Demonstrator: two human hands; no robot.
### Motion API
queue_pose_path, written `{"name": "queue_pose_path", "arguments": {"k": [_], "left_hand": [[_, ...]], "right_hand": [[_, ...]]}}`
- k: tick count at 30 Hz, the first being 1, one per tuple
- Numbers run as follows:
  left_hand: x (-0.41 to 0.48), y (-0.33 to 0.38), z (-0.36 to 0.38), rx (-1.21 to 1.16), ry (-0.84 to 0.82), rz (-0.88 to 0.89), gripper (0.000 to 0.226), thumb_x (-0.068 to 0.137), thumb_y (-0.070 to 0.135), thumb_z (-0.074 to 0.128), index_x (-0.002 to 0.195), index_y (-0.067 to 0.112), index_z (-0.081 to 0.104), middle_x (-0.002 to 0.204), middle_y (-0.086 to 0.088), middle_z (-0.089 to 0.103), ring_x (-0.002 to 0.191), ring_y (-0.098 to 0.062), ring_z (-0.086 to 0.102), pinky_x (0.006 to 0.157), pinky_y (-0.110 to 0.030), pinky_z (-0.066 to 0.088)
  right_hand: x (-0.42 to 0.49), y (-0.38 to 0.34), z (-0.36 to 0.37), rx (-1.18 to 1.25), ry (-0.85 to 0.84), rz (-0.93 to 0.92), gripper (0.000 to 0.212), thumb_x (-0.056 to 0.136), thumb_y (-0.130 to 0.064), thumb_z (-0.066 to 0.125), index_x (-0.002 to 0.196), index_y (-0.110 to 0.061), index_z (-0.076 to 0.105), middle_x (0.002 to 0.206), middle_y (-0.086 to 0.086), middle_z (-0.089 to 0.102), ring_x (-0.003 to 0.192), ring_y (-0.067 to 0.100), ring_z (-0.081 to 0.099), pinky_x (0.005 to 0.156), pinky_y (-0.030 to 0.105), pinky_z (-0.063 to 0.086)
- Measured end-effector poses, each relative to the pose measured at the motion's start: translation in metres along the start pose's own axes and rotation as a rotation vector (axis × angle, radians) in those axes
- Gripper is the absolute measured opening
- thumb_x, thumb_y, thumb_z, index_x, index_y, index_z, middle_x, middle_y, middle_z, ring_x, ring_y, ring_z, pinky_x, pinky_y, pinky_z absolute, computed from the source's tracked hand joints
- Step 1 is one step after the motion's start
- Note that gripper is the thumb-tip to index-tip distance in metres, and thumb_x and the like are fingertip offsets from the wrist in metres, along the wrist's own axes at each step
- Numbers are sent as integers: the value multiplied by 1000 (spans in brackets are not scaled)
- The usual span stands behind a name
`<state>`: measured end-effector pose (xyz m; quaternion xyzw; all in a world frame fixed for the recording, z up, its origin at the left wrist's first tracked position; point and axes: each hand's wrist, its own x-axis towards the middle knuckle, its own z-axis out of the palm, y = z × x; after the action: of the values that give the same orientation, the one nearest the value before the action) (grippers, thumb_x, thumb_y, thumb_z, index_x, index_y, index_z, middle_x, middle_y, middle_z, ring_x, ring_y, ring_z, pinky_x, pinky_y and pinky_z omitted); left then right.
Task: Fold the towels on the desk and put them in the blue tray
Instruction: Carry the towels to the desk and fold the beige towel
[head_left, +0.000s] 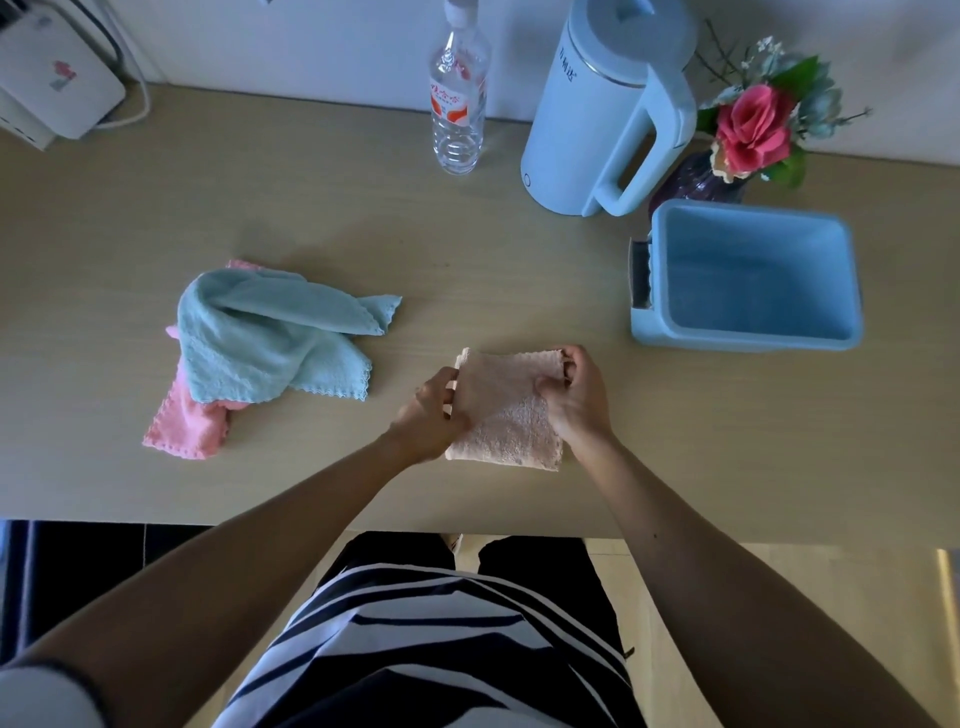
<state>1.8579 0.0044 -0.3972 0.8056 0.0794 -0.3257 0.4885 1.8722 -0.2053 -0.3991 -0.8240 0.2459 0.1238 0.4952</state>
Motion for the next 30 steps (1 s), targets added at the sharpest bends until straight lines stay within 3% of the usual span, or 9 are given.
{"name": "queue_pose_path", "arguments": {"k": [2,4,8,11,13,17,21,27,30], "left_hand": [[0,0,2,130,55,25,57,85,23,74,135,18,47,104,-4,71,81,-27,71,60,-33,54],[-4,1,2,309,160,75,57,83,28,72,133,21,46,94,3,68,81,-25,69,60,-30,50],[-13,-1,3,729,380,469,52,82,25,64,131,13,50,117,-5,57,104,-27,55,78,-45,55],[-2,-9,12,905,238,705,61,87,27,57,144,9,46,147,-13,49,134,-32,46,107,-47,44],[7,-17,19,1008,119,705,70,92,33,52,154,6,34,163,-13,32,152,-32,28,122,-48,29],[12,-29,26,1110,43,619,76,101,49,38,160,6,15,169,-11,13,157,-30,6,127,-52,14],[11,-34,23,1119,3,559,83,99,57,36,161,11,5,171,-5,-4,157,-29,-4,126,-57,7],[19,-2,25,1091,76,523,78,96,49,50,154,0,31,160,-20,34,153,-35,24,125,-55,18],[30,9,26,1084,125,536,74,93,51,60,145,1,44,143,-17,53,134,-34,50,119,-48,34]], "right_hand": [[0,1,0,-21,21,25,48,86,0,68,129,-13,53,97,-1,63,74,10,57,57,8,43],[-6,2,-1,-56,33,24,58,87,0,67,140,-13,46,101,-3,62,80,10,60,67,13,50],[-22,1,2,-292,173,-273,70,82,1,70,144,-7,39,127,11,50,111,26,57,99,38,50],[-37,-4,13,-403,201,-457,64,80,4,62,140,-4,45,132,13,51,124,31,52,107,42,44],[-46,2,23,-476,130,-493,66,81,3,55,146,-4,41,146,15,47,139,33,42,114,44,37],[-56,39,31,-738,-69,-371,75,95,-23,45,160,-7,11,170,12,7,157,31,6,124,51,18],[-63,68,19,-906,-80,-295,72,102,-42,39,160,-8,13,170,10,7,156,32,11,122,57,18],[-68,54,6,-901,-105,-208,79,101,-45,44,161,-13,6,170,11,2,157,32,0,125,56,7],[-79,40,4,-814,-52,-197,86,99,-44,51,161,-13,0,170,12,-3,157,31,-4,124,50,2]]}}
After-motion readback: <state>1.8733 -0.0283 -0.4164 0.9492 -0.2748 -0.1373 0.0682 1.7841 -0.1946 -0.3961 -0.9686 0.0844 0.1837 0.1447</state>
